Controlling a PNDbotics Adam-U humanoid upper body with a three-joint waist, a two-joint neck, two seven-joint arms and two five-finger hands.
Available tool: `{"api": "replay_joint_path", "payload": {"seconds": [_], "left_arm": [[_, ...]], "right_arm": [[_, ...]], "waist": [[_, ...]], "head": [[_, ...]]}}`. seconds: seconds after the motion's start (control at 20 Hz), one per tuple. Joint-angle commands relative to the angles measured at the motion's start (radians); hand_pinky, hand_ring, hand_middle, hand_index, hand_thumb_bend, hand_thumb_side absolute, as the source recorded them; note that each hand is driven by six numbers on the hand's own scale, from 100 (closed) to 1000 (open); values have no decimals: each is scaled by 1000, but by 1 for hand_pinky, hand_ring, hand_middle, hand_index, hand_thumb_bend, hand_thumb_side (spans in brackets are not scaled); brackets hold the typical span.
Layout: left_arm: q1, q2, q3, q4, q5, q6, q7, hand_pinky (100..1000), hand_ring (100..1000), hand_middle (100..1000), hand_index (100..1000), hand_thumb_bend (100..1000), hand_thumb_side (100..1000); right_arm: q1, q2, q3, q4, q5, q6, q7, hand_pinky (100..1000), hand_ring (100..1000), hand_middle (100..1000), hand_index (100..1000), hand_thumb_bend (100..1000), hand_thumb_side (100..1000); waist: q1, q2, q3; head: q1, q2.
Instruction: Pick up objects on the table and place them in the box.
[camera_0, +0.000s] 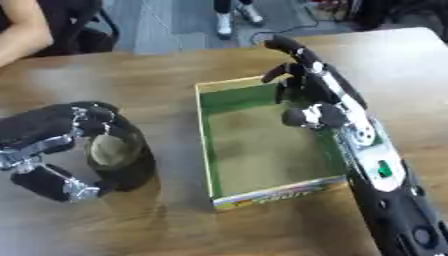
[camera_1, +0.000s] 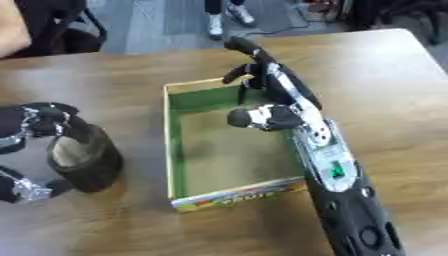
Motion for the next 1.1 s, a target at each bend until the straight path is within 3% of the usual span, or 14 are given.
{"api": "replay_joint_path", "payload": {"seconds": [0.05,0.15,0.3,0.45,0.6,0.65,0.75,1.1], "left_arm": [[0,39,-24,4,-140,-216,-81,901,780,756,802,329,416],[10,50,-46,24,-278,-216,55,903,782,756,801,340,424],[29,67,-73,91,-568,-216,350,905,783,757,800,351,431],[39,74,-79,219,-956,-216,758,905,782,756,799,353,432],[37,70,-40,376,-1364,-216,1189,904,781,755,799,350,431],[33,60,-27,412,-1456,-216,1256,903,780,755,799,348,430],[28,45,-16,446,-1543,-216,1304,900,778,754,799,343,426],[27,34,-23,452,-1559,-216,1319,839,741,739,795,300,396]], "right_arm": [[-21,2,0,-13,-1,1,3,392,654,941,992,1000,541],[-21,2,0,-13,-1,1,4,392,654,941,992,1000,541],[-21,2,1,-12,-1,1,5,392,654,941,993,1000,541],[-22,3,2,-12,0,1,6,392,654,941,992,1000,541],[-22,2,0,-11,0,1,5,392,654,941,992,1000,541],[-22,2,0,-11,0,0,4,392,654,941,992,1000,541],[-22,2,-1,-11,0,0,4,393,654,941,992,1000,541],[-23,3,-2,-11,1,0,2,393,654,941,992,1000,542]], "waist": [[2,-12,-1],[3,-11,-3],[5,-11,-4],[5,-11,-4],[3,-12,-1],[2,-12,-1],[1,-13,0],[-2,-13,2]], "head": [[10,-14],[11,-15],[15,-15],[17,-16],[16,-15],[15,-14],[14,-14],[12,-13]]}}
